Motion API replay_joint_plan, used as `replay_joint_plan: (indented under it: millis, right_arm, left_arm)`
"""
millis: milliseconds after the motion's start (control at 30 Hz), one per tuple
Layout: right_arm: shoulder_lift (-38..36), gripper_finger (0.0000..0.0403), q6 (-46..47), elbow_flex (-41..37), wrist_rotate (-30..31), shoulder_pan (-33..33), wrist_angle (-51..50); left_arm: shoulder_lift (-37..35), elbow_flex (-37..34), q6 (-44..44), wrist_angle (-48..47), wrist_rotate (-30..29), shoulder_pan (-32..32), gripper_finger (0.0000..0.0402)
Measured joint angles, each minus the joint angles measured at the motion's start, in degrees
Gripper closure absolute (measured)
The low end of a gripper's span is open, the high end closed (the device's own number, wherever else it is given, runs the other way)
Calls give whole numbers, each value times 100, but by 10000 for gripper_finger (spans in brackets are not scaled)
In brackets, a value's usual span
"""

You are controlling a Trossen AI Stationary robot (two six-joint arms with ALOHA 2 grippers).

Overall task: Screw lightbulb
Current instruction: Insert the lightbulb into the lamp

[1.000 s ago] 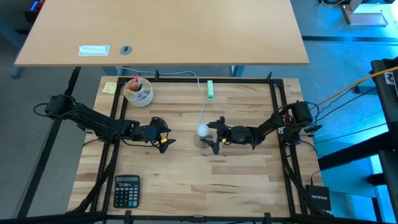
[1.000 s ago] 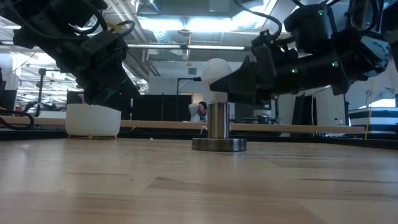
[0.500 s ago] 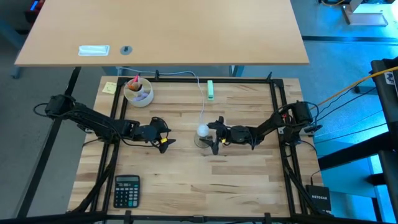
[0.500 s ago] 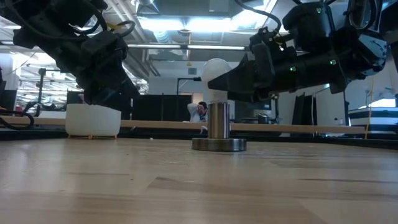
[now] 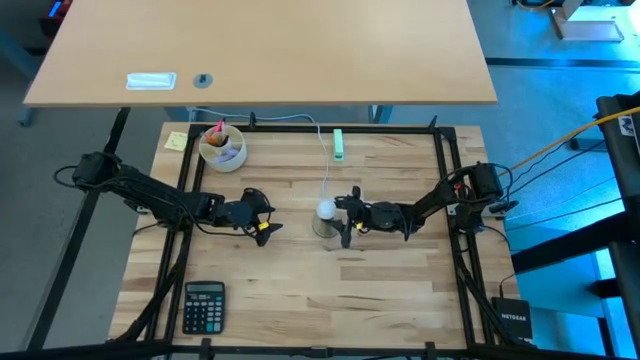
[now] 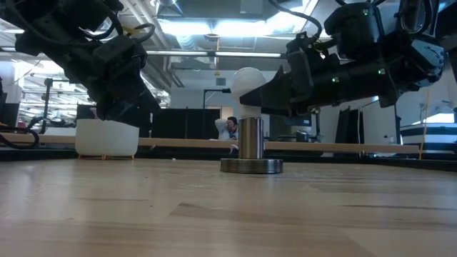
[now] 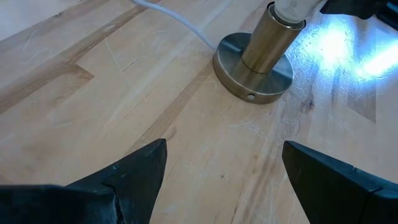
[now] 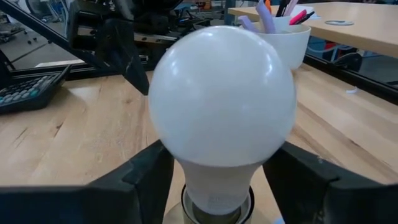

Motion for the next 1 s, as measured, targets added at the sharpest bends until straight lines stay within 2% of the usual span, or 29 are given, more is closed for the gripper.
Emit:
replay_joint_plan:
  millis: [667,1000]
  right_arm:
    - [4,182,-4,3,341,0,-173]
    - [4,236,-5,2,323,1,-170]
  left_arm:
    - [0,0,79,2,0,2,92]
    - [0,0,101,2,-4,2,92]
